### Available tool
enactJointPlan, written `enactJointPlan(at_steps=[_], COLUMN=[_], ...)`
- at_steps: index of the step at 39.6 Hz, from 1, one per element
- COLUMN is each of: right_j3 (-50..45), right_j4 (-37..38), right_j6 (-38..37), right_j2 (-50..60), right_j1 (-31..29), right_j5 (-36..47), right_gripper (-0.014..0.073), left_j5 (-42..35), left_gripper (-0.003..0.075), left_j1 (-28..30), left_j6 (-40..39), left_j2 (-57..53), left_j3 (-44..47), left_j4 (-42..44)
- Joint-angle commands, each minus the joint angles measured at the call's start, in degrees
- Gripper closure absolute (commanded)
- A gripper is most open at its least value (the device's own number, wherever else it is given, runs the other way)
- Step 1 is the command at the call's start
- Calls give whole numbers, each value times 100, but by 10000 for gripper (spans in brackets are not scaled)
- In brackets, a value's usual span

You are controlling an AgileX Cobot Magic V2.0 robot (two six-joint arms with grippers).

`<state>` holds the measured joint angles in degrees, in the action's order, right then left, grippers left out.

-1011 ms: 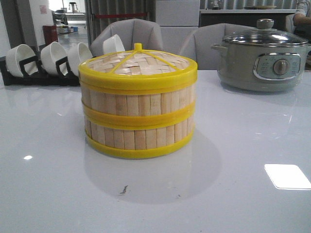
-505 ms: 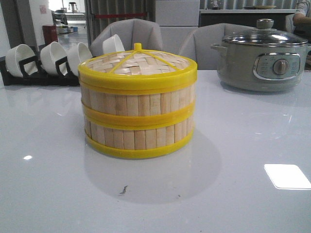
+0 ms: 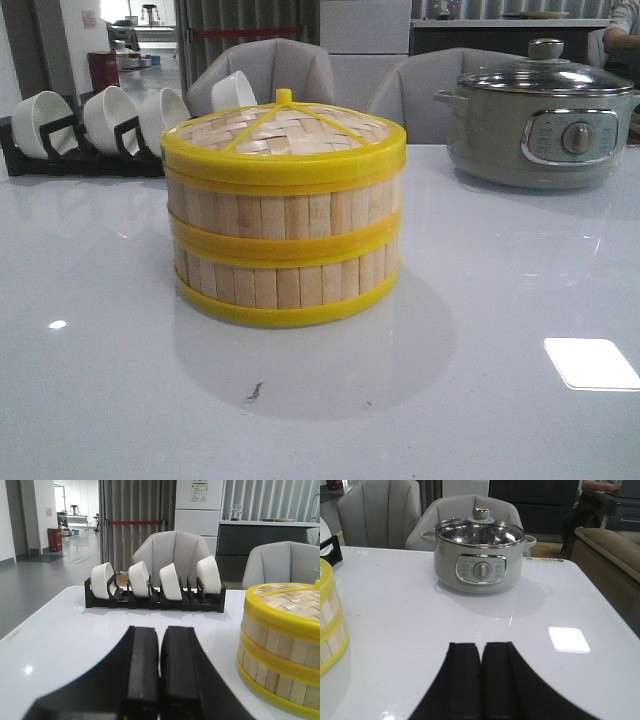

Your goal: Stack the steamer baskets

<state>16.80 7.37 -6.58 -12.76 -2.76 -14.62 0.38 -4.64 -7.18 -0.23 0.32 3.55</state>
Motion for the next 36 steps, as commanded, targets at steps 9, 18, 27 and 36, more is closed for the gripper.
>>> enactJointPlan(at_steps=[9, 18, 27, 36], right_j3=[164, 164, 164, -112], right_j4=[21, 21, 238, 238], right_j6=[21, 21, 21, 21], right_j2=[-44, -44, -32, 254], right_j1=[-26, -26, -26, -12], right_j5=[515, 515, 1159, 1258], right_gripper=[527, 527, 527, 527], left_j5=[-520, -520, -520, -520], left_gripper=[636, 636, 636, 636], left_j1=[-8, -8, -8, -8], left_j6=[-46, -46, -46, -46], left_j2=[-78, -78, -78, -78], left_j3=[4, 4, 4, 4], left_j4=[1, 1, 1, 1])
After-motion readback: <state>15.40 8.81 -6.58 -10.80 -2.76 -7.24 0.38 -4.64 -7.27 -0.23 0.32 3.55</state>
